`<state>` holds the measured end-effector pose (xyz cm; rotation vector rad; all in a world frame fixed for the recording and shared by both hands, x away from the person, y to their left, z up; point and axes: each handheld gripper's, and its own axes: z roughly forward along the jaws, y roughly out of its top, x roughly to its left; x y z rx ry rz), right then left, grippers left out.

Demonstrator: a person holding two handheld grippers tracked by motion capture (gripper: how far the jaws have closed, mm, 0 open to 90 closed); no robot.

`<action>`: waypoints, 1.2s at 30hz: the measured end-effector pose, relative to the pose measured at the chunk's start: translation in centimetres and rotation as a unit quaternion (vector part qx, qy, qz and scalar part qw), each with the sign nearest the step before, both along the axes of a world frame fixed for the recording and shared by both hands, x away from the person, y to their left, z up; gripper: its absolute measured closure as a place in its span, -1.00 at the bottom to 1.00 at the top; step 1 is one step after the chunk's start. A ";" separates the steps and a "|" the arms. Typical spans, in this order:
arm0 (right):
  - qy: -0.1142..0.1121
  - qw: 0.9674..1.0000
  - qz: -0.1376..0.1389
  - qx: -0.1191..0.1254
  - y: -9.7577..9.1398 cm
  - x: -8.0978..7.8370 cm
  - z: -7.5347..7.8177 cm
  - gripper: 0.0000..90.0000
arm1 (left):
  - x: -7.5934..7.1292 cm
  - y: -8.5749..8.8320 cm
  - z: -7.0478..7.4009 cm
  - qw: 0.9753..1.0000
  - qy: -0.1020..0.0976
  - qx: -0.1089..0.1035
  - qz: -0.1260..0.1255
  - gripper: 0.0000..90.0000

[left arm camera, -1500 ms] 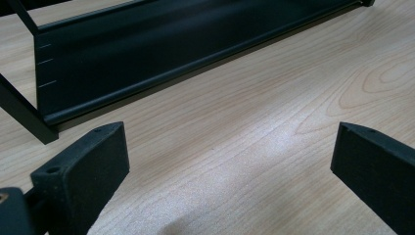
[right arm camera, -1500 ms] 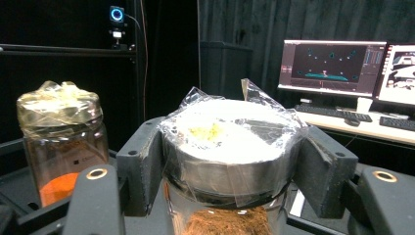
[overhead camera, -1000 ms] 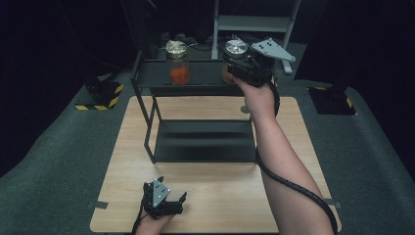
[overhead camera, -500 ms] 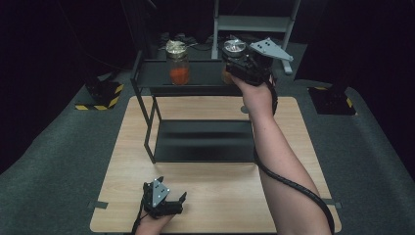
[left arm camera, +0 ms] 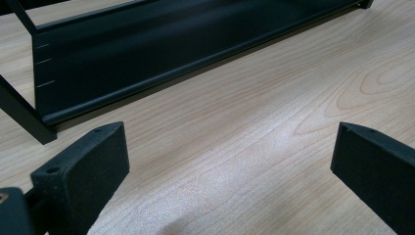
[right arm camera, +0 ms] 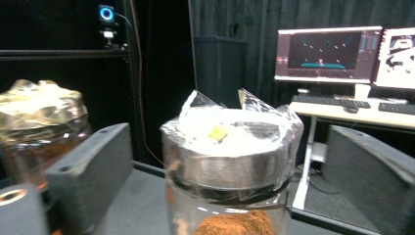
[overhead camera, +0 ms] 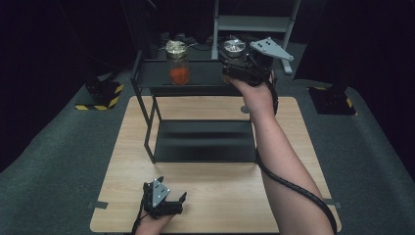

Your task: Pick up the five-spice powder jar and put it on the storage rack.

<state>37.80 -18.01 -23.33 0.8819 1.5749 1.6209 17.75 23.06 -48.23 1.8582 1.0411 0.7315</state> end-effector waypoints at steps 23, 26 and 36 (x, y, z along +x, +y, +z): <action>-0.002 1.000 0.012 0.007 -1.6 -2.1 -0.6 -1.00 | -0.1 -0.2 0.0 1.000 -0.003 0.007 0.000 -0.98; -0.004 1.000 0.015 0.005 -1.7 -2.4 -0.7 -1.00 | -0.1 -0.2 0.0 1.000 -0.003 0.006 0.000 -0.98; -0.022 1.000 0.019 -0.005 -2.0 -4.4 -1.0 -1.00 | -0.1 -0.2 0.0 1.000 -0.003 0.005 0.000 -0.98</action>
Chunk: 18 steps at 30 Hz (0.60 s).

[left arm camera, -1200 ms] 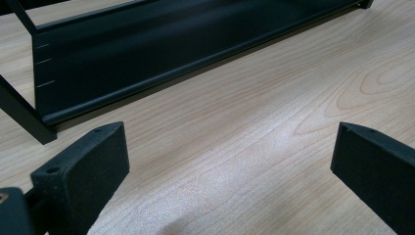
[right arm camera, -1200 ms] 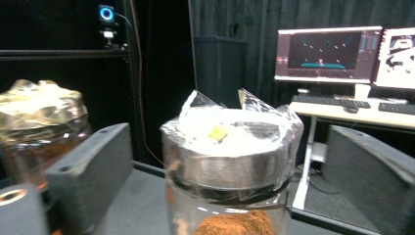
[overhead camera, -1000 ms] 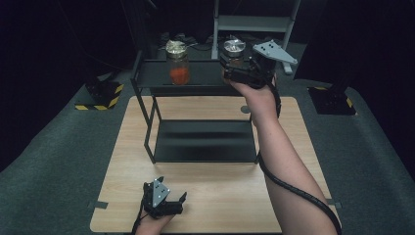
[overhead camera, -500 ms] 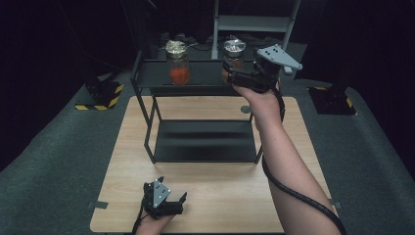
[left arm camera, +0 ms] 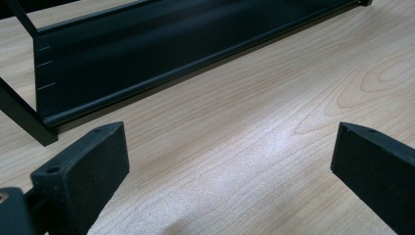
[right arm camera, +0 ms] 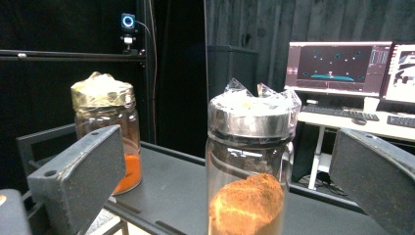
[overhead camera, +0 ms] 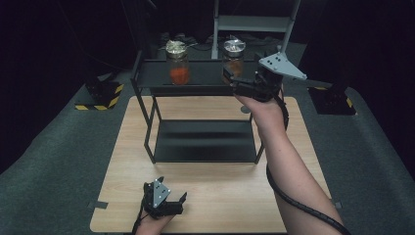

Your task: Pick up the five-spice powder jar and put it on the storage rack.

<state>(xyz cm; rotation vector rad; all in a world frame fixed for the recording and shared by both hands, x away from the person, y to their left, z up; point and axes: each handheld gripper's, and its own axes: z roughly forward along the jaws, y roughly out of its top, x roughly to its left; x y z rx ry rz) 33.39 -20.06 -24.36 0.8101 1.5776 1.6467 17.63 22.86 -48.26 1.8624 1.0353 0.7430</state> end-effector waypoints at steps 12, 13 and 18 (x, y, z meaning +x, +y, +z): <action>-0.011 1.000 -0.003 -0.003 -1.2 -2.3 -0.8 -1.00 | 0.0 -0.1 0.0 1.000 0.000 0.003 -0.001 -0.98; -0.013 1.000 -0.003 -0.003 -1.6 -2.7 -1.0 -1.00 | 0.0 -0.1 0.0 1.000 0.000 0.002 -0.001 -0.98; -0.013 1.000 -0.002 -0.004 -2.2 -3.3 -1.5 -1.00 | 0.0 -0.1 0.0 1.000 -0.001 0.003 -0.002 -0.98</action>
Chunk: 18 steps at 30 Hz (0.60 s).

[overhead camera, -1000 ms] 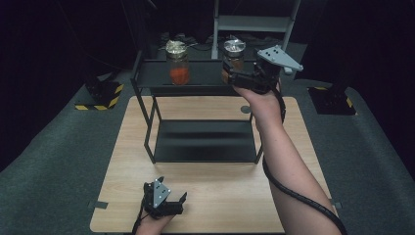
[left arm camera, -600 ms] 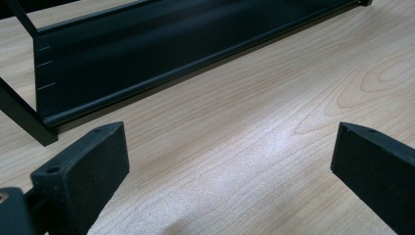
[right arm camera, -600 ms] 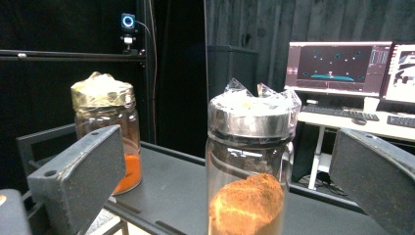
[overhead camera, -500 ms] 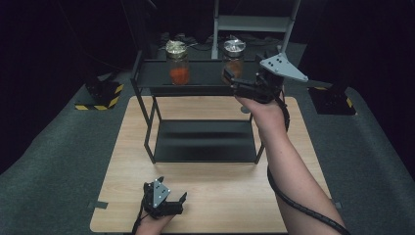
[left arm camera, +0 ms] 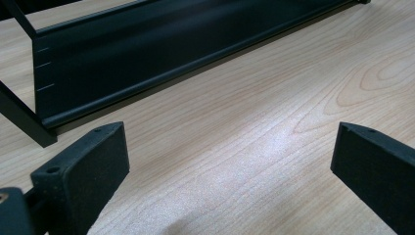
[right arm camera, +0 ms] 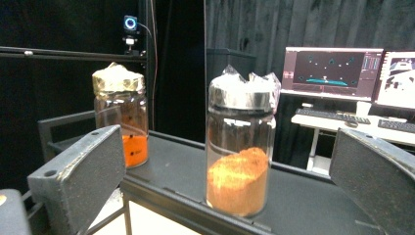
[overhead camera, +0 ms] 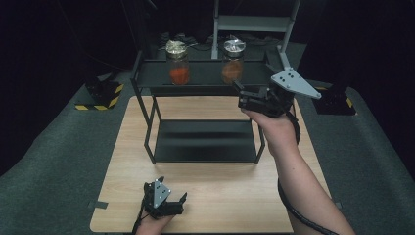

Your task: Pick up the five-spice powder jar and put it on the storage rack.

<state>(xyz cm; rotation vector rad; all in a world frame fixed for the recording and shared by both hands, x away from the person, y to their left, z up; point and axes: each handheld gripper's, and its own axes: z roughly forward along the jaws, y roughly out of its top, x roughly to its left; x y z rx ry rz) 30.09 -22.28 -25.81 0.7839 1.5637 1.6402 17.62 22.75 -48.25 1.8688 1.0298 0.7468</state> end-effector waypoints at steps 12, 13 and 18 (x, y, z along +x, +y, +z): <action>-0.010 1.000 0.010 -0.018 -1.3 -2.0 -1.9 -1.00 | 0.0 0.1 0.0 1.000 -0.002 0.000 -0.005 -0.98; -0.011 1.000 0.010 -0.020 -1.3 -2.2 -2.1 -1.00 | 0.0 0.1 0.0 1.000 -0.003 0.001 -0.005 -0.98; -0.012 0.999 0.012 -0.029 -1.7 -2.9 -3.0 -1.00 | 0.0 0.0 -0.1 1.000 -0.003 0.002 -0.005 -0.98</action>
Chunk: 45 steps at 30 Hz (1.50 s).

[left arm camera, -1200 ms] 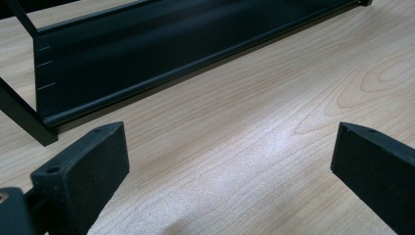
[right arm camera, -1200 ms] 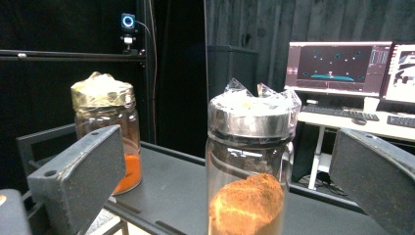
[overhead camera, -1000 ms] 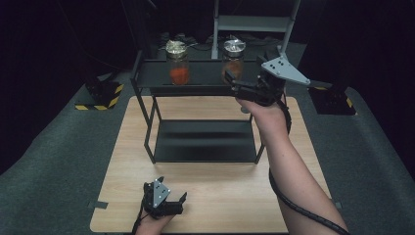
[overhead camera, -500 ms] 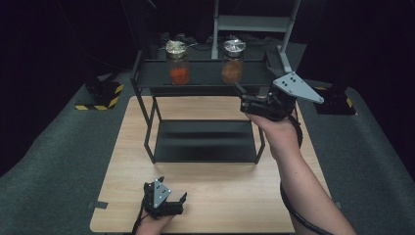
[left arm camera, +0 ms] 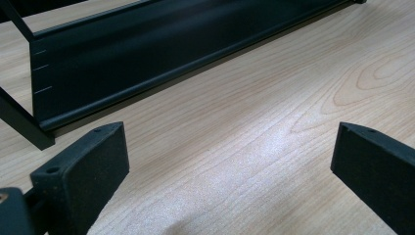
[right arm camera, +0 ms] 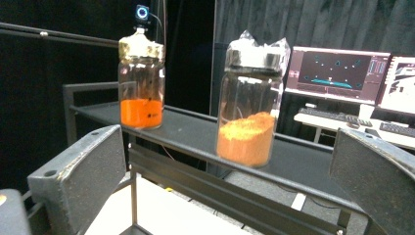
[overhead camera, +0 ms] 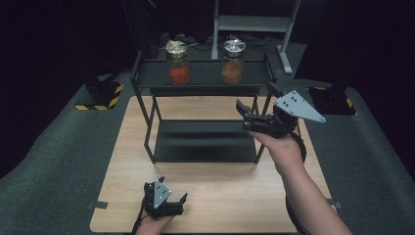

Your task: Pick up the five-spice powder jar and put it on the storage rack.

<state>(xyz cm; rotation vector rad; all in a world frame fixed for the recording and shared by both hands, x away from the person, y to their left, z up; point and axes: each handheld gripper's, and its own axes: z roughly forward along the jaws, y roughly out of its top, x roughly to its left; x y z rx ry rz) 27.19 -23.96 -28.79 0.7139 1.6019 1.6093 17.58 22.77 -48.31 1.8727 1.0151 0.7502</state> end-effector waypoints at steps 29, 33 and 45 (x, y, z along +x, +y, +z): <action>0.037 0.998 -0.008 -0.060 -2.7 -3.6 -8.3 -1.00 | -0.2 -0.9 0.2 0.999 -0.007 0.033 -0.009 -0.98; 0.044 0.996 -0.014 -0.073 -3.4 -4.0 -9.7 -1.00 | -0.2 -0.9 0.1 0.999 -0.008 0.035 -0.008 -0.98; 0.080 0.991 -0.028 -0.100 -4.5 -4.5 -13.6 -1.00 | -0.1 -0.8 0.2 0.999 -0.004 0.030 -0.008 -0.98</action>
